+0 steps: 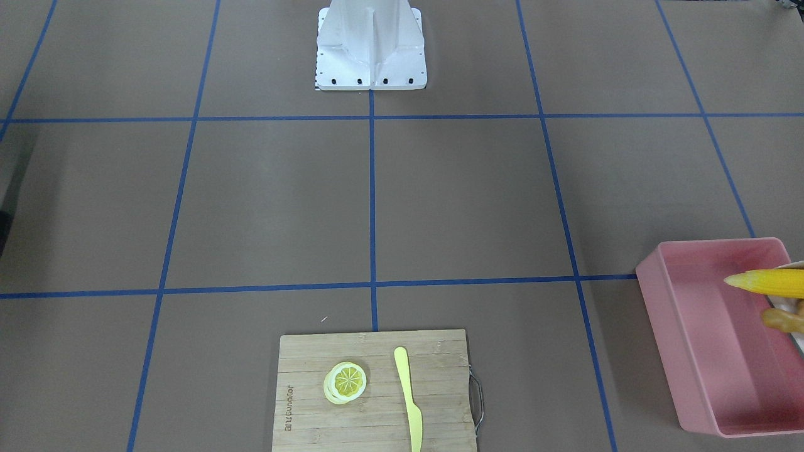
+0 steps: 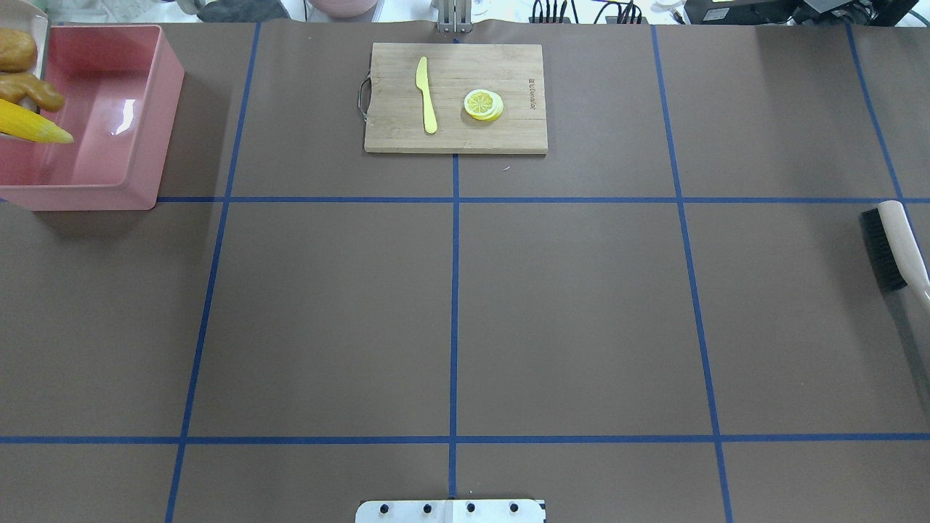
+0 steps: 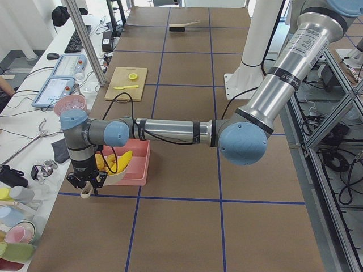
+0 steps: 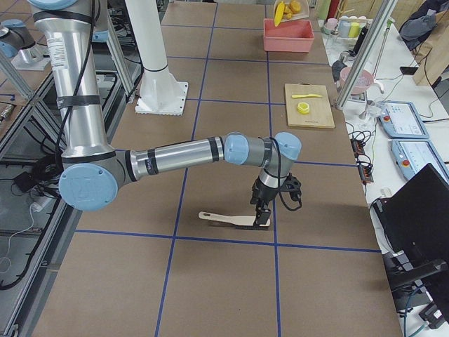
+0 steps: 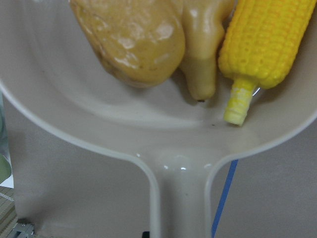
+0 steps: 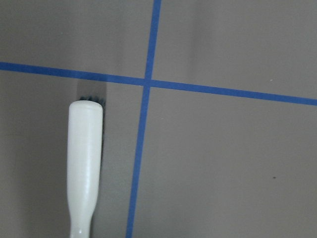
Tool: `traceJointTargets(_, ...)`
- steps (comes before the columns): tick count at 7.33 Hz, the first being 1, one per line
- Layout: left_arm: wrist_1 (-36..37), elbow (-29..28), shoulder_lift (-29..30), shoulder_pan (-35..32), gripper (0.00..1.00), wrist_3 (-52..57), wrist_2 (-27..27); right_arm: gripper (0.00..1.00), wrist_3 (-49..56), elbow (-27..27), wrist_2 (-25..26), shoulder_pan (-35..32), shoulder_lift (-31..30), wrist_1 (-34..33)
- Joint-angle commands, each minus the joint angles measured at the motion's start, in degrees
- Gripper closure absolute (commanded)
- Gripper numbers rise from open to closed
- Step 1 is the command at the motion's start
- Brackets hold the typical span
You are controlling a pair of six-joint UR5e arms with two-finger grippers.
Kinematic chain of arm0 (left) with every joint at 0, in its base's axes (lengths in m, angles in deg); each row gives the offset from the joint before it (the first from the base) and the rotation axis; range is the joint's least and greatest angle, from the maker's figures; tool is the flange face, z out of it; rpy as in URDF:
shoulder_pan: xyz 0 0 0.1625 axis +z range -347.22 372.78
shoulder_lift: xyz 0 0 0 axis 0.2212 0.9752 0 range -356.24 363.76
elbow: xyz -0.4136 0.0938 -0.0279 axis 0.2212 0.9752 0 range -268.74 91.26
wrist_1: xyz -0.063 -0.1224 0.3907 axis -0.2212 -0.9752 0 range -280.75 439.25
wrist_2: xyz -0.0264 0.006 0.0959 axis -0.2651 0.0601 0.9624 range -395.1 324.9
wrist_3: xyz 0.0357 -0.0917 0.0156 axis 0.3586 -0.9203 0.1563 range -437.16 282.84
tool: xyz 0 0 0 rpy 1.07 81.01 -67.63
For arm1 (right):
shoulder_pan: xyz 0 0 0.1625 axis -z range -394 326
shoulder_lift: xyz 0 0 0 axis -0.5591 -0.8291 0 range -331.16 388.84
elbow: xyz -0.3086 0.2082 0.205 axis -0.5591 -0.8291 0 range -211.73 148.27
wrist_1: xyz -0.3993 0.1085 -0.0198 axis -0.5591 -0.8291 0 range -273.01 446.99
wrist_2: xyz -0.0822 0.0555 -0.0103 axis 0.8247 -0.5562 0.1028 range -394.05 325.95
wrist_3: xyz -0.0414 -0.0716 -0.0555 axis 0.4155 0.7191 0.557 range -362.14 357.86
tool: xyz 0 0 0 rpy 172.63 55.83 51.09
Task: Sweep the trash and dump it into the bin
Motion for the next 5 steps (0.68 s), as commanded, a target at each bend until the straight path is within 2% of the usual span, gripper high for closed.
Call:
traceJointTargets(1, 0.1, 0.0, 1.0, 1.5, 1.0, 0.1, 3.3, 0.0, 5.0, 4.4, -4.4, -9.0, -8.5, 0.5)
traceJointTargets(2, 0.1, 0.1, 1.2, 1.9, 1.0, 0.2, 3.4, 0.0, 4.2, 8.4, -4.3, -8.9, -12.2, 0.8)
traceJointTargets(3, 0.2, 0.0, 1.9, 2.1, 1.0, 0.4, 5.5, 0.0, 3.7, 8.4, -4.0, -8.8, -12.5, 2.3)
traceJointTargets(4, 0.1, 0.0, 2.4, 2.3, 1.0, 0.5, 6.3, 0.0, 3.5, 7.1, -3.8, -8.5, -12.7, 9.2)
traceJointTargets(5, 0.2, 0.1, 2.4, 2.3, 1.0, 0.5, 6.8, 0.0, -0.1, 5.2, -3.9, -6.9, -12.6, 11.7)
